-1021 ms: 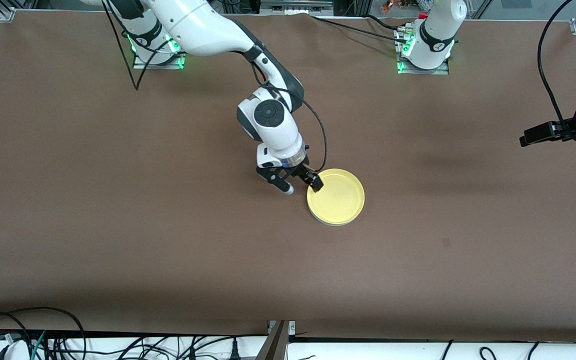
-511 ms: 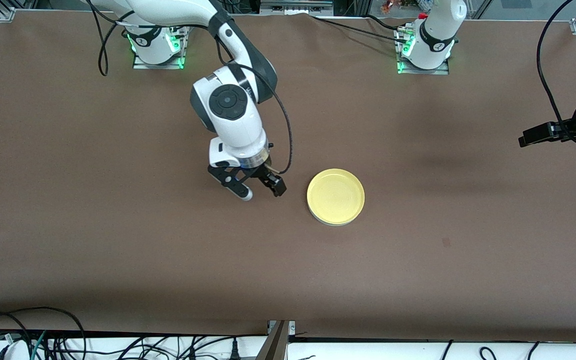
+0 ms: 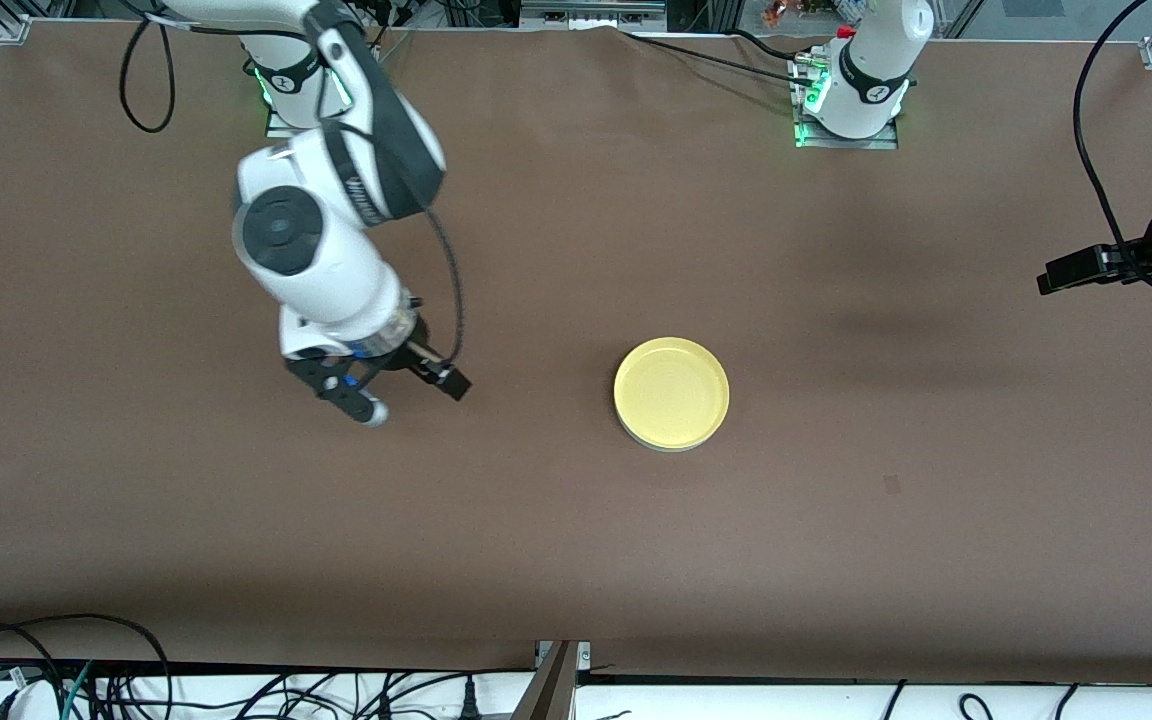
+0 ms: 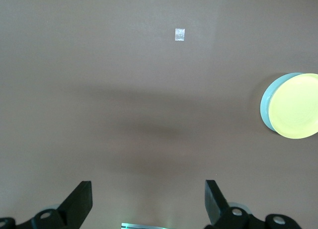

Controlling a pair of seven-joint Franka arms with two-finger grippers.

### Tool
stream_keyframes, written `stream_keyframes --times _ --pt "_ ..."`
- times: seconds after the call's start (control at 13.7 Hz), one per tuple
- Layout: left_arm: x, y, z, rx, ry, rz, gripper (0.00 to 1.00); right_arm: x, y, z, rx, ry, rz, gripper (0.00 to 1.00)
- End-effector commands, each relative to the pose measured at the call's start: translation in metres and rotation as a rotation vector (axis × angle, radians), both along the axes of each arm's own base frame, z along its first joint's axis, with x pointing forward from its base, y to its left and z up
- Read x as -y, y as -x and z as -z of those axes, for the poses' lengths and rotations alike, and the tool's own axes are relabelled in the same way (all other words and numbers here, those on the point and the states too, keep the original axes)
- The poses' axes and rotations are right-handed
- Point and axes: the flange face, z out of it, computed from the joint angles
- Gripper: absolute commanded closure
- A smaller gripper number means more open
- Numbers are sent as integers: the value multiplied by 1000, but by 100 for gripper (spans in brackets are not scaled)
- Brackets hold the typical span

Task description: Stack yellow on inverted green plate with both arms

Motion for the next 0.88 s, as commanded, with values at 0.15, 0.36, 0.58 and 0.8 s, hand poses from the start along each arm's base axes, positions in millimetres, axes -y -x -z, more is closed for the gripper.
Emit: stream_keyframes --times 0.15,0.36,0.58,0.8 --pt "-2 0 0 7 35 10 0 64 4 -31 -51 -12 -59 0" --pt "-3 -1 0 7 33 9 0 101 9 -47 -48 -21 -100 0" --pt "-2 -1 1 6 35 9 0 136 17 -59 -50 -31 -126 0" --pt "-2 -1 0 7 35 10 0 176 28 -70 -64 -39 -146 0"
